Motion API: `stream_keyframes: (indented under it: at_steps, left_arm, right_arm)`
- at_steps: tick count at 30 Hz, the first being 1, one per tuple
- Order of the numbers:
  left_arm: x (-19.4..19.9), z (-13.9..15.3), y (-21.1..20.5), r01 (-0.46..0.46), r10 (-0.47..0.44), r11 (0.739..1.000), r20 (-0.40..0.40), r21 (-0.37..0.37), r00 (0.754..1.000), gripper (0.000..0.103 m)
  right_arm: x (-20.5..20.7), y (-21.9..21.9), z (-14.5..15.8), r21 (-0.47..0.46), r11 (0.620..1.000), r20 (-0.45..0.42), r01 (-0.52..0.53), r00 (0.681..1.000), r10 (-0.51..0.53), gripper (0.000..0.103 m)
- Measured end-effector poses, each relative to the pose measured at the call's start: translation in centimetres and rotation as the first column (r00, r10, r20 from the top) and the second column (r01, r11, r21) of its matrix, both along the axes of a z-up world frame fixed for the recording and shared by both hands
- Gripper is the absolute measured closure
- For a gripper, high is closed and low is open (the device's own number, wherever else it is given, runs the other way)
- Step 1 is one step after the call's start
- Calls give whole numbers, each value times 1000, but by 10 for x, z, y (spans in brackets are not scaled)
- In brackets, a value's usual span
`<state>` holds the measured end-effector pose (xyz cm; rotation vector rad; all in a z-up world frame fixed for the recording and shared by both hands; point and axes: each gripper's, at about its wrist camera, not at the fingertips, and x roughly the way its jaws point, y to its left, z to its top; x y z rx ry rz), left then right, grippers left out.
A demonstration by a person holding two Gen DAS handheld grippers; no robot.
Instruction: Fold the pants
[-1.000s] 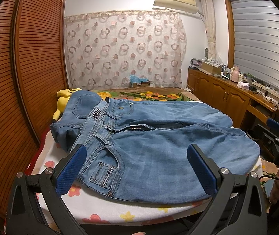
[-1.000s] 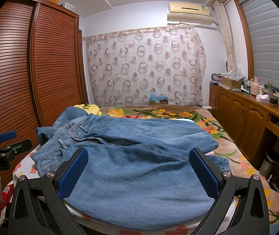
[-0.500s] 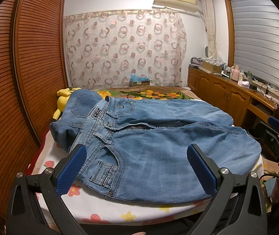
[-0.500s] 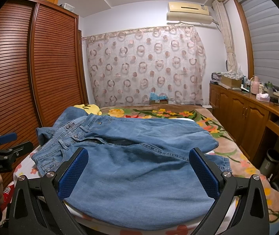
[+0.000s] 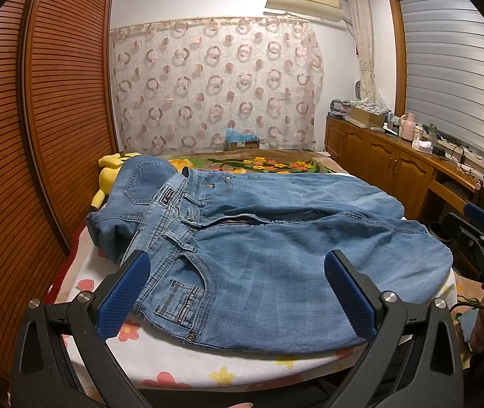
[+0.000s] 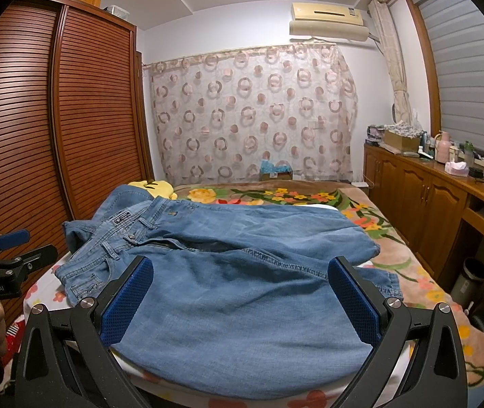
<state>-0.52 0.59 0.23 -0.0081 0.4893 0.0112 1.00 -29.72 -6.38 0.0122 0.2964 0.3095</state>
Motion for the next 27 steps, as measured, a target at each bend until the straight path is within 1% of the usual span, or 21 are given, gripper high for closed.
stream_keyframes:
  at_steps: [11,15,19,21,24,27]
  left_arm:
    - [-1,0,2,3,-3,1000,-3,-2,1000,1]
    - [2,4,5,-1,1,1000,-7,-4,1000,1]
    - [3,-2,3,-8,8,1000,-8,17,1000,1]
    - [3,-3,3,-1,1,1000,-8,11,1000,1]
    - [7,-12,-3,1,-1,1000,-5,19,1000,1]
    - [9,-15,-3,5,-4,1000,-19,13,1000,1]
  right_arm:
    - [0,0,-2,-1,1000,-3,-1,1000,1,0]
    - [3,0,-5,1,1000,-17,-10,1000,10,0]
    - [7,-1,-7,-1,1000,-37,-11,999,11,0]
    - [8,-2,-6,1,1000,-40,-10,999,10,0]
    - [8,-4,-7,2,1000,-38,-7,999,7,0]
    - [8,-4,-7,3,1000,-40,-4,999,4,0]
